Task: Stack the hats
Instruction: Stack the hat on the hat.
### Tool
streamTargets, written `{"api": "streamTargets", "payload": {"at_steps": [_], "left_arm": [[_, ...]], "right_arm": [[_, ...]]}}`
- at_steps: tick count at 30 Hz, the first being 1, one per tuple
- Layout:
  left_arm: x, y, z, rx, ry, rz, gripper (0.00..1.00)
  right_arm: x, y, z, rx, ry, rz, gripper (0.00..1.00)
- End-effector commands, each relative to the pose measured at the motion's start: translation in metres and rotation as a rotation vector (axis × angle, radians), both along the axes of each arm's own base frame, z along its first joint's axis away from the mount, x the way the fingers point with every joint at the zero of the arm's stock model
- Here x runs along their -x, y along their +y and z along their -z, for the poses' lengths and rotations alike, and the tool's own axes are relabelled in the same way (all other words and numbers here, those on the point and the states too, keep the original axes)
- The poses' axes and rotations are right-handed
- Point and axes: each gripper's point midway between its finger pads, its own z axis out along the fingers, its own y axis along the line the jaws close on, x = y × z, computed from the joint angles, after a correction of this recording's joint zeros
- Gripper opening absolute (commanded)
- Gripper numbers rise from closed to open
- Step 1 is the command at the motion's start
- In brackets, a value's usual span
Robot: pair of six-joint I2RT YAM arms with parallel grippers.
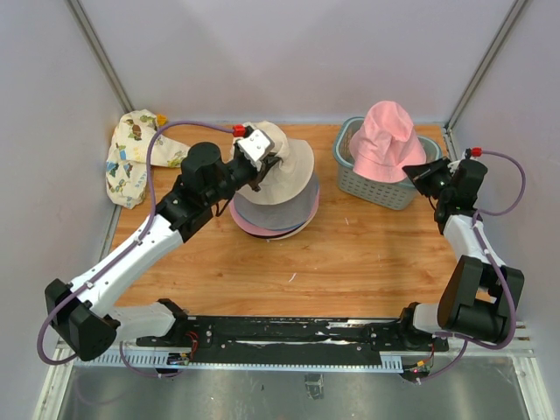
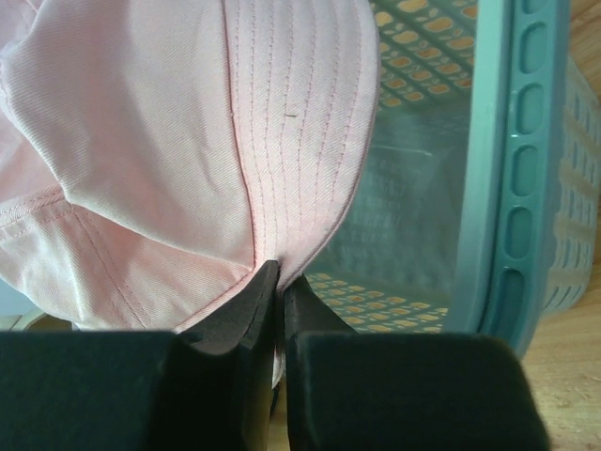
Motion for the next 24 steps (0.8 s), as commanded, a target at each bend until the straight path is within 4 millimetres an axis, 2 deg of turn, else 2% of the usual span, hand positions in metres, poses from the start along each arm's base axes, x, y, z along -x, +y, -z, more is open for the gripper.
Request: {"api": "streamTargets", "payload": {"at_steps": [1,4,6,10,13,18,24], "left_arm": [[0.008,-0.014,0.007,0.022,0.019,0.036,0.08],[0.011,-0.017,0.015,0.017,0.035,0.031,0.09],[0.010,-0.015,0.018,0.023,0.050,0.008,0.11],[0.016,-0.015,0.017,0.056,0.054,0.021,0.28],[0.019,-0.019,0.018,0.067,0.060,0.039,0.31],[0.024,-0.025,0.020,0.074,0.073,0.063,0.36],[0.027,-0.028,0.019,0.078,0.081,0.077,0.41]], "right_arm": [[0.004,-0.012,-0.007,0.026,-0.014,0.038,0.08],[0.005,-0.013,-0.008,0.032,-0.014,0.044,0.11],[0.006,-0.012,-0.011,0.038,-0.017,0.041,0.16],[0.012,-0.011,-0.022,0.072,-0.031,0.031,0.45],[0.020,-0.013,-0.037,0.115,-0.051,0.045,0.60],[0.035,-0.007,-0.070,0.173,-0.109,0.046,0.70],[0.053,0.017,-0.101,0.262,-0.158,0.000,0.75]]}}
